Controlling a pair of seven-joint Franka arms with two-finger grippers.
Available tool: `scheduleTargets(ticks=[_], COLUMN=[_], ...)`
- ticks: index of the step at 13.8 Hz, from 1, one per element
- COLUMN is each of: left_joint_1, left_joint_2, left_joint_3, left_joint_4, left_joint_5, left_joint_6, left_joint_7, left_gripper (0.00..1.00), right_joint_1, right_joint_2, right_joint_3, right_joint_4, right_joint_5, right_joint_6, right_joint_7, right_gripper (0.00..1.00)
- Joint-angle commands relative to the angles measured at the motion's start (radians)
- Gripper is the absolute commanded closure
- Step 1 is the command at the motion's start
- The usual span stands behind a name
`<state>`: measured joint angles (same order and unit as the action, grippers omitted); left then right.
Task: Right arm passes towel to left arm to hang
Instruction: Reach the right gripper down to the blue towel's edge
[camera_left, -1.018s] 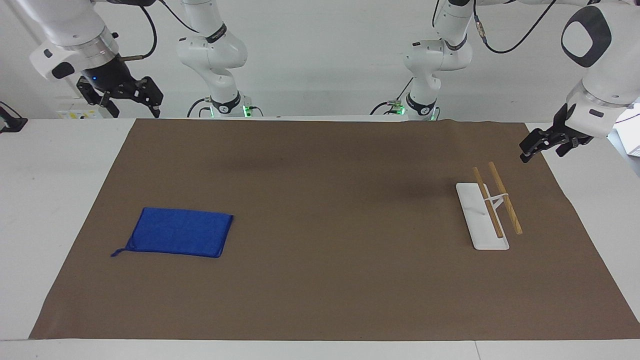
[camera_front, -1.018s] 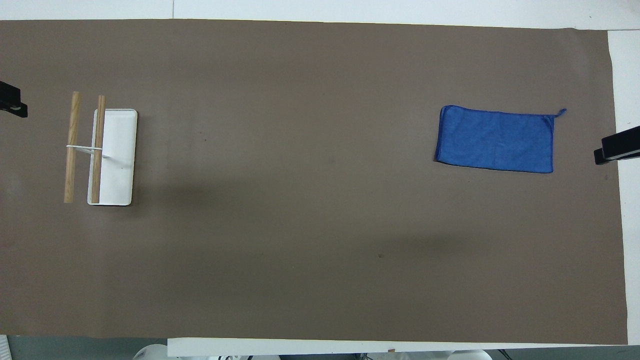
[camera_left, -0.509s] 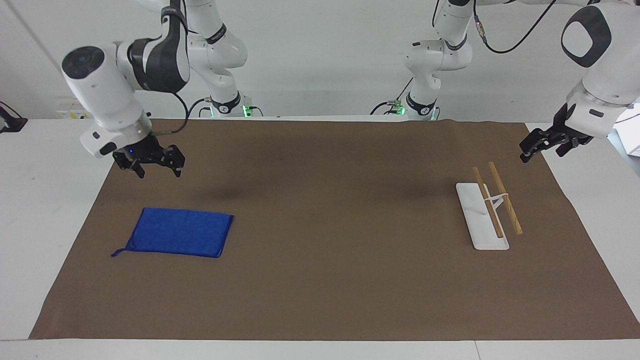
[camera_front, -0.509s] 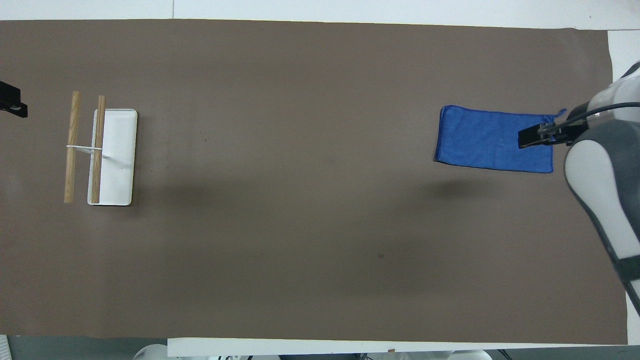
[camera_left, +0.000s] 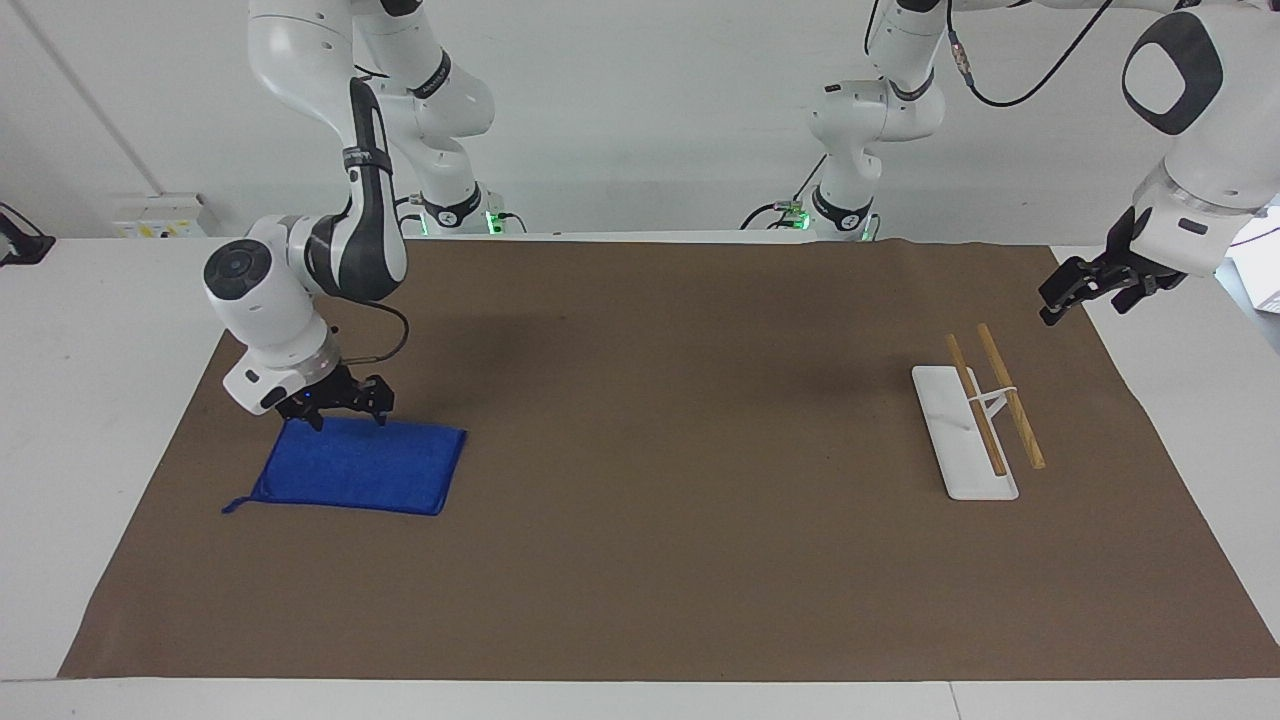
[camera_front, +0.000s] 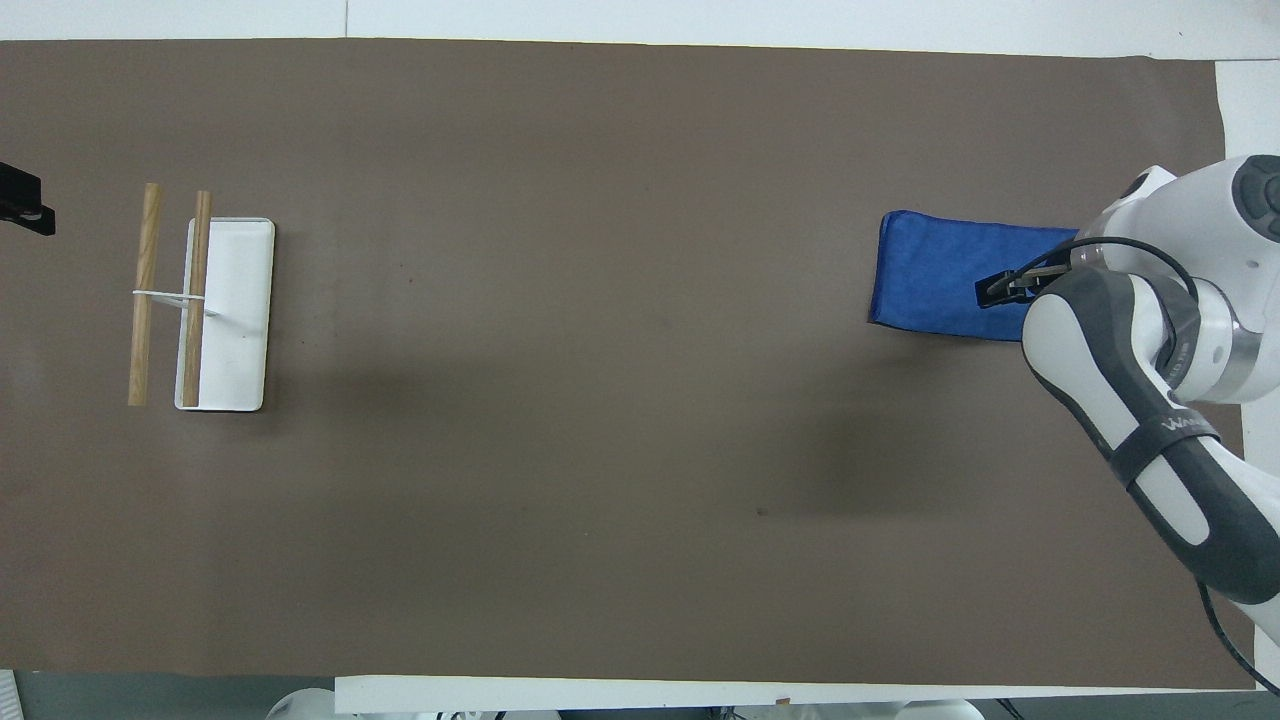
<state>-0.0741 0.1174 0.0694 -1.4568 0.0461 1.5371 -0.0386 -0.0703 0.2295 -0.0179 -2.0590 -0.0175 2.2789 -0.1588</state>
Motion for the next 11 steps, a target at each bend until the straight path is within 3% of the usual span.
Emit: scheduleTargets(ticks=[1, 8, 11], left_joint_1=[-0.003, -0.003, -0.003], left_joint_2=[-0.016, -0.016, -0.016], left_joint_3=[0.001, 0.001, 0.001], left_joint_4=[-0.020, -0.022, -0.022], left_joint_5=[0.018, 0.018, 0.018], left_joint_6=[0.009, 0.009, 0.009], left_joint_7=[0.013, 0.013, 0.013], left_gripper=[0.00, 0.00, 0.00], right_joint_1=[-0.010, -0.017, -0.023], right_joint_2=[0.027, 0.028, 0.028], right_joint_3=[0.004, 0.004, 0.006], right_joint_4=[-0.023, -0.081, -0.084], right_joint_5=[0.016, 0.016, 0.016], right_joint_6=[0.065, 0.102, 0.102], right_joint_7=[-0.031, -0.034, -0.034], right_gripper=[0.13, 0.18, 0.32])
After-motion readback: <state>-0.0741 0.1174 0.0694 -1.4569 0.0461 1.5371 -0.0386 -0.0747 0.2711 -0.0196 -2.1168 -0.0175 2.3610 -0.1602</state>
